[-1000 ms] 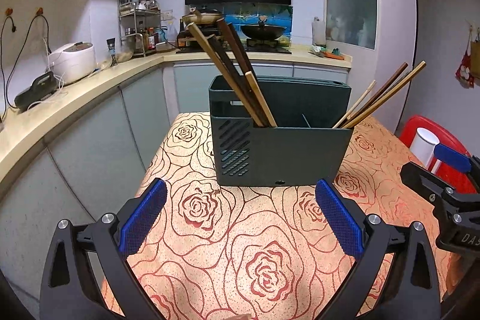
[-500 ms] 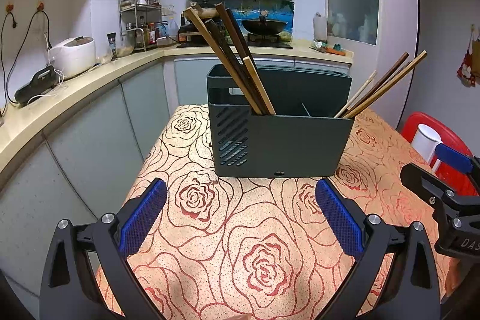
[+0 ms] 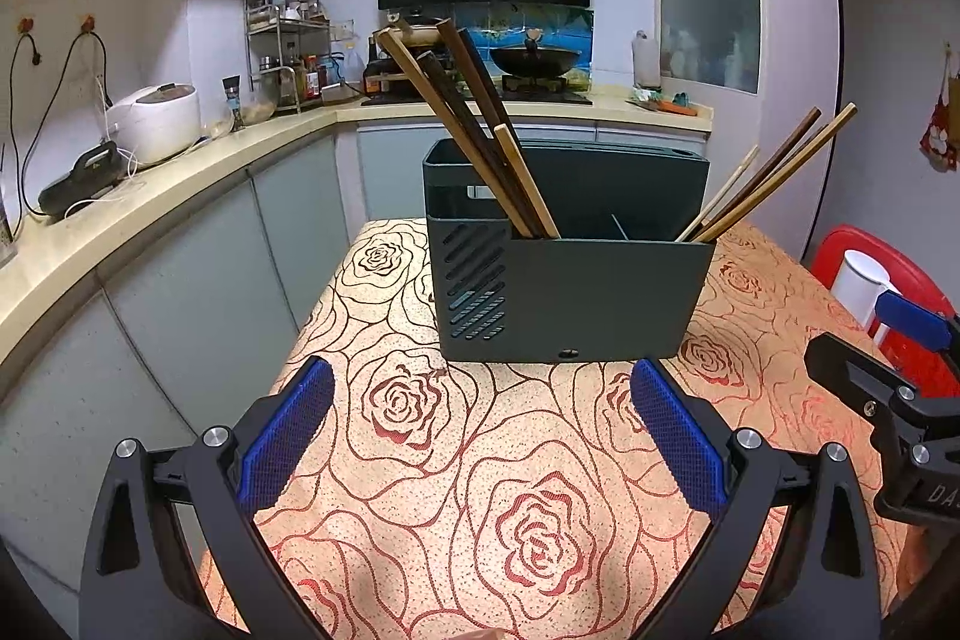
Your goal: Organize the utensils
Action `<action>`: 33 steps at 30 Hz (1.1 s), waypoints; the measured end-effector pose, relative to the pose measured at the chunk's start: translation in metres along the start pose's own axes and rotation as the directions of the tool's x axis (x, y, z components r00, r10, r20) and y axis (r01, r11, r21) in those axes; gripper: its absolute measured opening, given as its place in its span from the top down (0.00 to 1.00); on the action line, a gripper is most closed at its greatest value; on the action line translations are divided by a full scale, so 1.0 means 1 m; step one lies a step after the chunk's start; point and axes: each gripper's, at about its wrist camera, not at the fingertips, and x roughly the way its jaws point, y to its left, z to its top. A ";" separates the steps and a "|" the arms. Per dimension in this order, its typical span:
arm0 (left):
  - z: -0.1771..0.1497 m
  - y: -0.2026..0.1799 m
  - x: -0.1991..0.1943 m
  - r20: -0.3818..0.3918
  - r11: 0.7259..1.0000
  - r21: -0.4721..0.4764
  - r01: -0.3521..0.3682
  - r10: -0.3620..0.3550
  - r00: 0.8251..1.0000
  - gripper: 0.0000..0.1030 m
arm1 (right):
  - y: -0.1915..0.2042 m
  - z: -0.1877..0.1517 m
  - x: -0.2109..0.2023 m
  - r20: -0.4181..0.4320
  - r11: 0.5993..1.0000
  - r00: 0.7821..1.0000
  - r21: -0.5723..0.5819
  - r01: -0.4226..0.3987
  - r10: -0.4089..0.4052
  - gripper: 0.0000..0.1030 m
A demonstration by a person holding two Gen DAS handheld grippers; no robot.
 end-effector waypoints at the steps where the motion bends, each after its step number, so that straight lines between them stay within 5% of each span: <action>1: 0.000 0.000 0.000 0.000 1.000 -0.001 0.001 -0.001 1.000 0.07 | 0.000 0.000 0.000 0.001 1.000 1.000 0.000 0.003 -0.003 0.07; 33: 0.002 0.001 -0.013 0.040 1.000 -0.017 -0.013 0.014 0.999 0.07 | 0.003 0.001 -0.012 0.063 0.999 0.998 0.007 0.031 -0.031 0.07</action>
